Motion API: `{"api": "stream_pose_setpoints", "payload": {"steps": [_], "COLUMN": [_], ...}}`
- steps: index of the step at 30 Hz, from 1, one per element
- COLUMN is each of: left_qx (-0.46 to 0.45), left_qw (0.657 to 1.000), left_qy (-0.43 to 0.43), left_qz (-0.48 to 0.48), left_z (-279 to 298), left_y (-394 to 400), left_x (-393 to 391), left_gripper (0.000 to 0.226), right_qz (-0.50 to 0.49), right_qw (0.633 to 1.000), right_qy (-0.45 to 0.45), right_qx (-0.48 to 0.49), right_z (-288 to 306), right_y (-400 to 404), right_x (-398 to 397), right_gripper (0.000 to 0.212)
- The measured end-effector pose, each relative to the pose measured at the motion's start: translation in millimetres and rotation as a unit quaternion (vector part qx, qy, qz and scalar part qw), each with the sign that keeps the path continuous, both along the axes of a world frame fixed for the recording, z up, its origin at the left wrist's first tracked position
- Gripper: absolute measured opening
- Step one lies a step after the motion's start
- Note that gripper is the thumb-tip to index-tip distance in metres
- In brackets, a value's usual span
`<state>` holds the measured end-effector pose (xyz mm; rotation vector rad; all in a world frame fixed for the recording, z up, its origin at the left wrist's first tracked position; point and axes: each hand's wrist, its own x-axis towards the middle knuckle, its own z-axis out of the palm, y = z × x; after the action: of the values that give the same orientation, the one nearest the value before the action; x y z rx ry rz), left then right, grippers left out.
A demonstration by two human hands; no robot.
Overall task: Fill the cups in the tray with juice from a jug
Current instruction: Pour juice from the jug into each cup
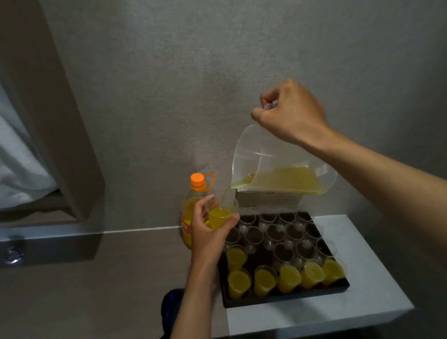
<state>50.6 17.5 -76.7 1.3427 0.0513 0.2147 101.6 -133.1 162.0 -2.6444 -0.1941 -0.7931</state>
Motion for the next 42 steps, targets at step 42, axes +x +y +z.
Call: {"api": "stream_pose_setpoints", "payload": {"steps": [42], "left_qx": [0.001], "left_qw": [1.000], "left_qy": [-0.021], "left_qz": [0.015], "left_z": [-9.3], "left_y": [5.9], "left_x": [-2.6], "left_gripper": [0.063], "right_qz": [-0.002], "right_qw": [1.000], "right_qy": [-0.003], "right_qx": [-0.012], "right_z": [0.7], "right_y": [15.2], "right_x": [-6.8], "right_gripper": [0.030]}}
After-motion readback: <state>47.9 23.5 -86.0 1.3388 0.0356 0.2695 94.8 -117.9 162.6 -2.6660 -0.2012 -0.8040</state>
